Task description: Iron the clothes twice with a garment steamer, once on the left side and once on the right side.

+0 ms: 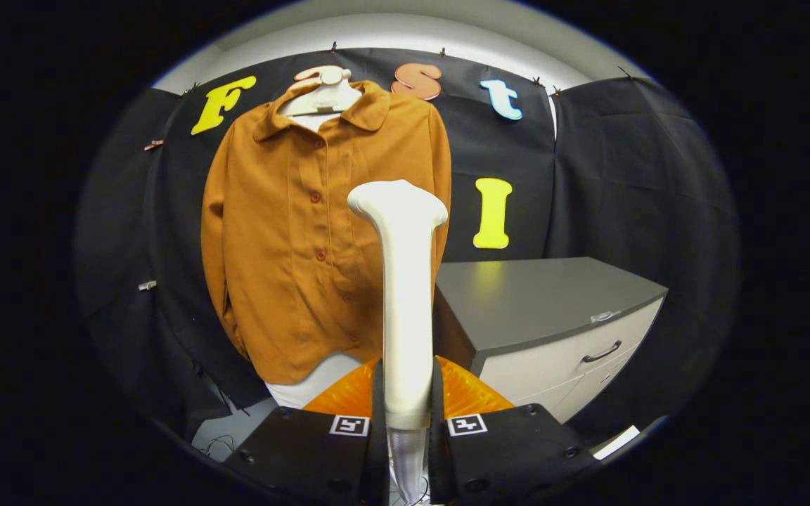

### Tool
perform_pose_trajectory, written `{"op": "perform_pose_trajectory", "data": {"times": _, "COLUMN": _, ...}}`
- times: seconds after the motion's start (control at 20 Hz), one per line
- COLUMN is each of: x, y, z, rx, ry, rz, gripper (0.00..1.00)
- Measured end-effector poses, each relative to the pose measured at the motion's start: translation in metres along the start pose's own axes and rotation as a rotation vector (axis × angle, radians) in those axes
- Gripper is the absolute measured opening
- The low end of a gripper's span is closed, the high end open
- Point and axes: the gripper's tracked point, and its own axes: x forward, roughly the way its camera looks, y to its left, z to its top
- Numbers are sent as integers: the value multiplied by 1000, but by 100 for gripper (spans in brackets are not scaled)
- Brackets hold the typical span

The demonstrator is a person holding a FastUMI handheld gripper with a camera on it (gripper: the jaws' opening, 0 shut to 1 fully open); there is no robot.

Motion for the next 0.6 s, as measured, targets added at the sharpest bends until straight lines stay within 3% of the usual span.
{"op": "perform_pose_trajectory", "data": {"times": 0.25, "x": -25, "y": 1, "z": 74, "rx": 16, "ry": -128, "rz": -10, "gripper": 25}}
{"op": "perform_pose_trajectory", "data": {"times": 0.6, "x": -43, "y": 48, "z": 153, "rx": -34, "ry": -247, "rz": 32, "gripper": 25}}
